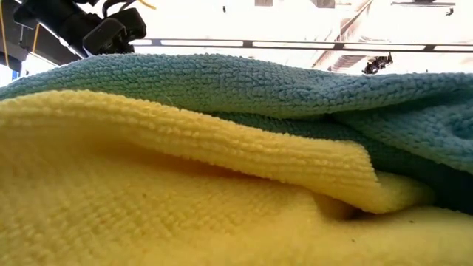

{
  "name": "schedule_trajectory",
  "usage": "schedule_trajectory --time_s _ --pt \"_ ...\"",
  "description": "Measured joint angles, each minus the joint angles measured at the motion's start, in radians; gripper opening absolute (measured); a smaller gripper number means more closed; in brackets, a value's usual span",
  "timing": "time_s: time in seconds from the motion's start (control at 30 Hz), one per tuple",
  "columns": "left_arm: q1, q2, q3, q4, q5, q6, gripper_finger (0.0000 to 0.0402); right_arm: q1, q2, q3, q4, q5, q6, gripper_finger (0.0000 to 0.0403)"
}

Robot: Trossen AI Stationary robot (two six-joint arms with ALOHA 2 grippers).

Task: Sort microfiber towel by color & place in baskets
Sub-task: Put the yellow towel into the bottom transparent bin

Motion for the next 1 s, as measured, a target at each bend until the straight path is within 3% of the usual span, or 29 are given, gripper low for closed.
schedule_trajectory --time_s 0.23,0.33,0.53,0.8,1.0 --pt "0.000 0.000 0.000 0.013 0.001 0.000 0.0116 -0.001 -0.059 -0.006 -0.024 0.070 0.007 0.0011" --pt "0.000 0.000 0.000 0.014 0.001 0.000 0.0116 -0.001 -0.116 -0.006 -0.058 0.115 0.006 0.0022" --pt "0.000 0.000 0.000 0.014 0.001 0.000 0.0116 0.002 -0.246 0.056 -0.230 0.236 -0.017 0.0006" --pt "0.000 0.000 0.000 0.014 0.001 0.000 0.0116 0.006 -0.311 0.262 -0.534 0.561 -0.136 0.0004" --pt "0.000 0.000 0.000 0.015 0.000 0.001 0.0116 -0.057 -0.312 0.455 -0.677 0.770 -0.310 0.0002"
